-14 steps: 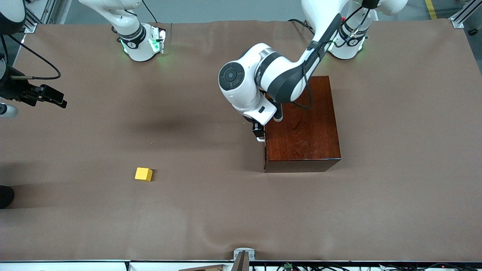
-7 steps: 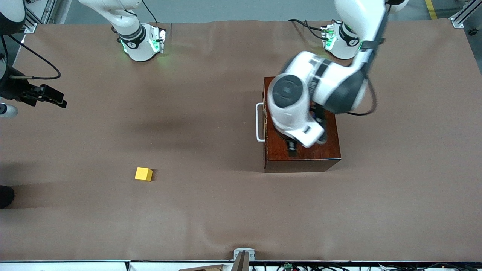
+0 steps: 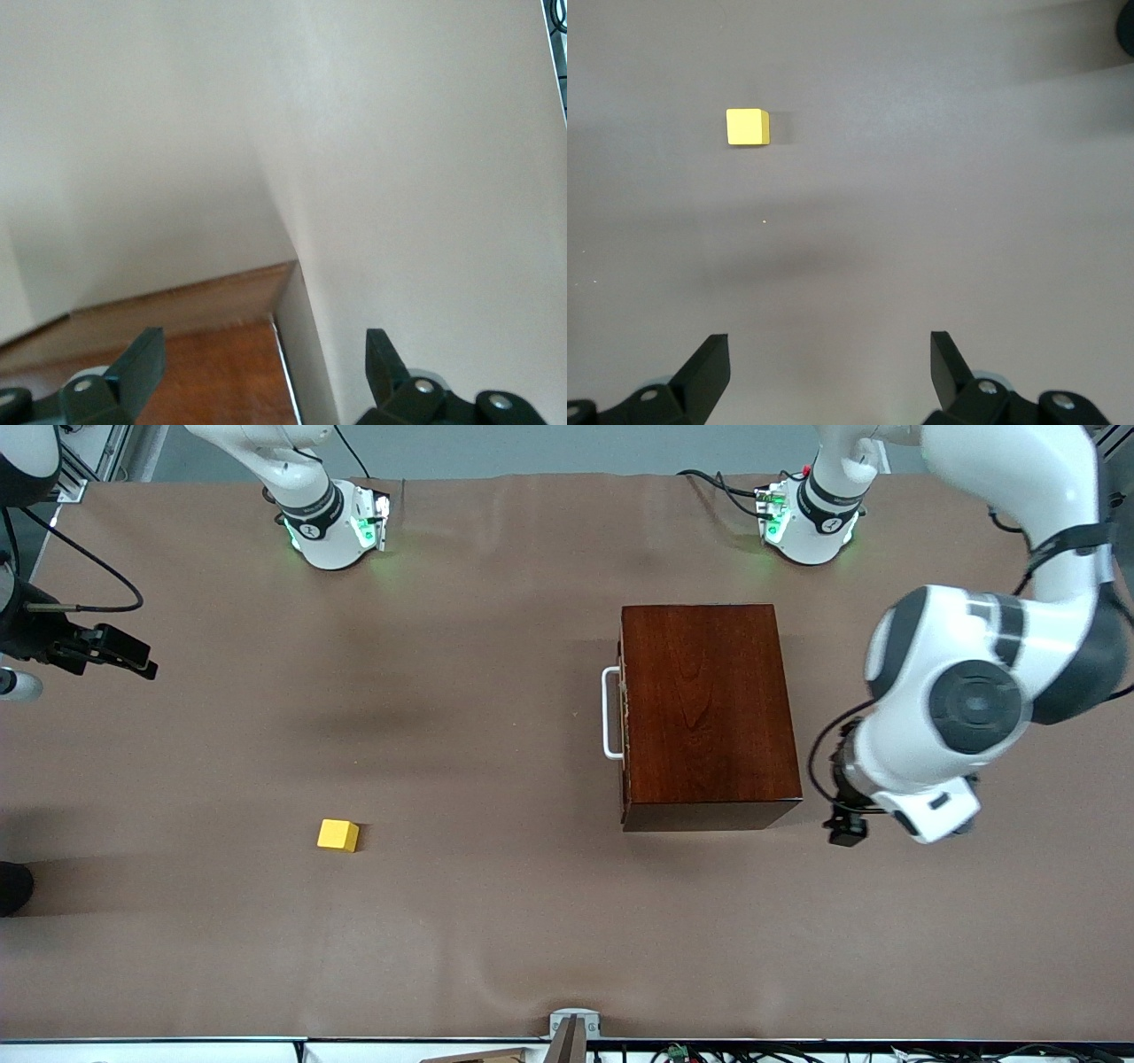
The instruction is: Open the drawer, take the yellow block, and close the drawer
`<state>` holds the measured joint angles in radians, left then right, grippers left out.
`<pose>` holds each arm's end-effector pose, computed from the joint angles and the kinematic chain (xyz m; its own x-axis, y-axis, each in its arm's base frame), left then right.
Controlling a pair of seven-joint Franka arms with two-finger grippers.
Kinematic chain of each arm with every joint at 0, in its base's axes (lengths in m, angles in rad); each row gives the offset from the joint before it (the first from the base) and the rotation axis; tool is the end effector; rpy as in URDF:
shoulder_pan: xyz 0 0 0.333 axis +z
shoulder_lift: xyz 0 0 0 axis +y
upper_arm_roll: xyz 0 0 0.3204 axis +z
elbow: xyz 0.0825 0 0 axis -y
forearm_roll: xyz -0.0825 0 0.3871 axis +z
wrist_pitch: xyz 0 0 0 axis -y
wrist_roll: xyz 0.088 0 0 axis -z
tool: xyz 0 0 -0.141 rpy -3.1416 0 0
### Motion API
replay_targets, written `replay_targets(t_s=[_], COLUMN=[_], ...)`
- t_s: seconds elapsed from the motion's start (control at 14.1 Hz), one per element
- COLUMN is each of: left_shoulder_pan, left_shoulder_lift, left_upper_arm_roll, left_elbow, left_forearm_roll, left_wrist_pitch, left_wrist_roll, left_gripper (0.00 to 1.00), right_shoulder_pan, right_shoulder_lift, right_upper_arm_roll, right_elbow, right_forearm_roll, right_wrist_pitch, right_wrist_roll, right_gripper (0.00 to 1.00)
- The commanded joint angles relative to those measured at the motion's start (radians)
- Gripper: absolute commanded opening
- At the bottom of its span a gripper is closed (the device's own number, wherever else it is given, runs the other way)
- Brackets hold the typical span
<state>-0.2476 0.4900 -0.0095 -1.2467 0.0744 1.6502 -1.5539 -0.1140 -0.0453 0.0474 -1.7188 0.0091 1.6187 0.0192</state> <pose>0.6745 -0.1658 0.4466 0.2807 0.9574 0.0674 0.9576 -0.2745 -0.0877 0.5405 -0.0344 0.5536 0.9948 -0.0862 -0.0549 -0.0866 -0.9962 -0.0058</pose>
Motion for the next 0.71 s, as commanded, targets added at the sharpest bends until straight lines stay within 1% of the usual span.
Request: replay_targets(t_s=[0.0, 0.14, 0.28, 0.5, 0.64], left_shoulder_pan=[0.083, 0.149, 0.206, 0.218, 0.235], left_shoulder_lift=[-0.157, -0.243, -0.309, -0.37, -0.395], left_upper_arm_roll=[-0.01, -0.012, -0.01, -0.009, -0.009], left_elbow=[-0.173, -0.258, -0.305, -0.362, -0.364], left_forearm_roll=[-0.033, -0.067, -0.096, -0.097, -0.097], left_wrist_pitch=[0.0, 0.0, 0.0, 0.0, -0.004], left_wrist_roll=[0.218, 0.38, 0.524, 0.699, 0.819], left_gripper=[1.0, 1.0, 1.0, 1.0, 1.0], right_shoulder_pan=[-0.019, -0.019, -0.018, -0.018, -0.018], right_shoulder_lift=[-0.013, -0.013, -0.013, -0.013, -0.011], right_upper_arm_roll=[0.014, 0.014, 0.014, 0.014, 0.014], right_elbow=[-0.002, -0.002, -0.002, -0.002, -0.002], right_forearm_roll=[-0.003, -0.001, -0.001, -0.001, -0.001], right_wrist_pitch=[-0.006, -0.01, -0.01, -0.011, -0.01], right_wrist_roll=[-0.008, -0.008, -0.008, -0.008, -0.008], right_gripper=[1.0, 1.0, 1.0, 1.0, 1.0])
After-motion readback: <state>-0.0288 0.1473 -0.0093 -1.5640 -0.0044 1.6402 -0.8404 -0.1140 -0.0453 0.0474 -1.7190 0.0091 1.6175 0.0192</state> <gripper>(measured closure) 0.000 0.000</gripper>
